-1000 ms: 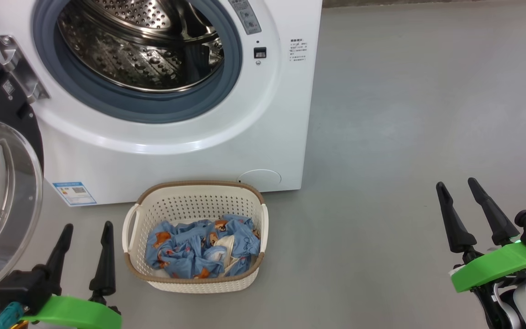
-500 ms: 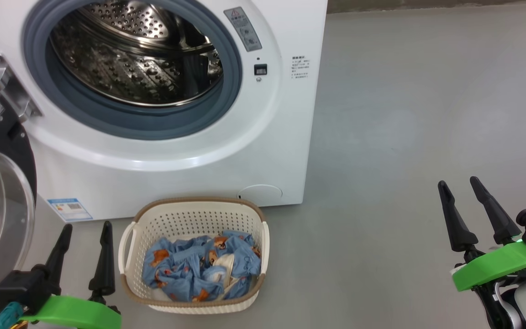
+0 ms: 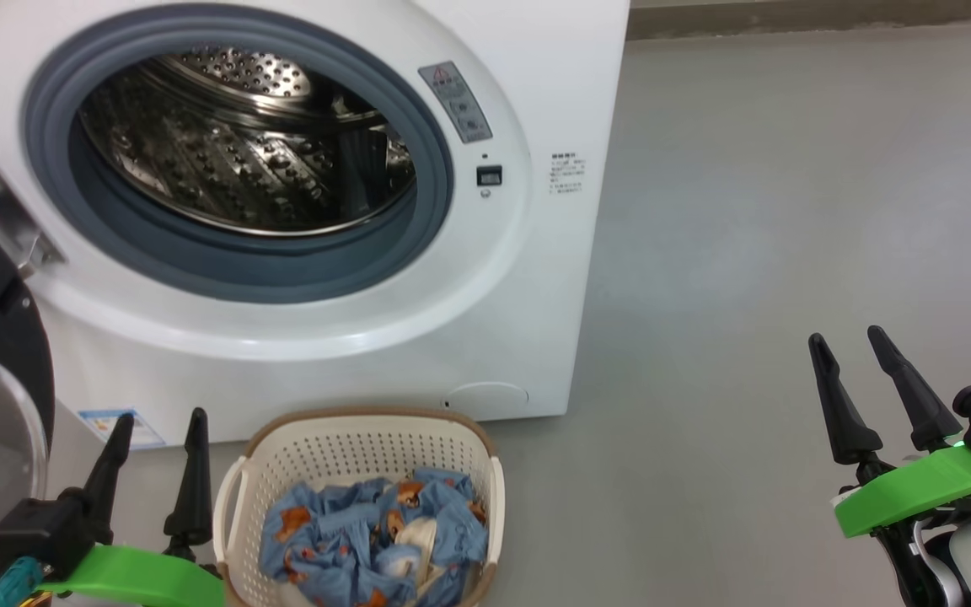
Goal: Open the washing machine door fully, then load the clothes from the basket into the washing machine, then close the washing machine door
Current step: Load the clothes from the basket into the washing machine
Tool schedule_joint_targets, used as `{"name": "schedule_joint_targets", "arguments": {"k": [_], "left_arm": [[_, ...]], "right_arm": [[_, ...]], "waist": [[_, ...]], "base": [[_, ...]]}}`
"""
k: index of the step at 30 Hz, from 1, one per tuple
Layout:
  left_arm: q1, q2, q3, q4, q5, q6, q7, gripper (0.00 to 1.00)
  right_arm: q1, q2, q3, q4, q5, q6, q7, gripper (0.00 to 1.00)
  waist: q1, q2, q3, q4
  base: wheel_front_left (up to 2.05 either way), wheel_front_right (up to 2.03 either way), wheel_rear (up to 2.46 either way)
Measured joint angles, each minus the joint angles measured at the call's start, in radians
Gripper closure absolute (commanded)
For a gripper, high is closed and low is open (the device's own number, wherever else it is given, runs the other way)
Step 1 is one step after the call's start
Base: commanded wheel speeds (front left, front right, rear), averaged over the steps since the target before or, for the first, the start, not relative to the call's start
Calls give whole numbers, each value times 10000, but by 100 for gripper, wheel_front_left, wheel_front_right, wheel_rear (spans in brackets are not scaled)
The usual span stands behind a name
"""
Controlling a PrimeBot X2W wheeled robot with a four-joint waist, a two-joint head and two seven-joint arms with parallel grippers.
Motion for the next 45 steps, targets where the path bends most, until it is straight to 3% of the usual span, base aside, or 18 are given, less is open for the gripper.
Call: {"name": "schedule_joint_targets", "arguments": {"k": [10,45], "left_arm": [[-12,8,-58,0,-71,-2,2,0],[-15,44,-201,2,-165,12,2,0]], "right_arm": [[-1,4,2,2,0,0,0,0],[-1,4,134,67,0,0,0,0]], "waist": [[1,0,65,1],[0,0,-53,50]], "base": [[75,-75,0],[0,0,0]]}}
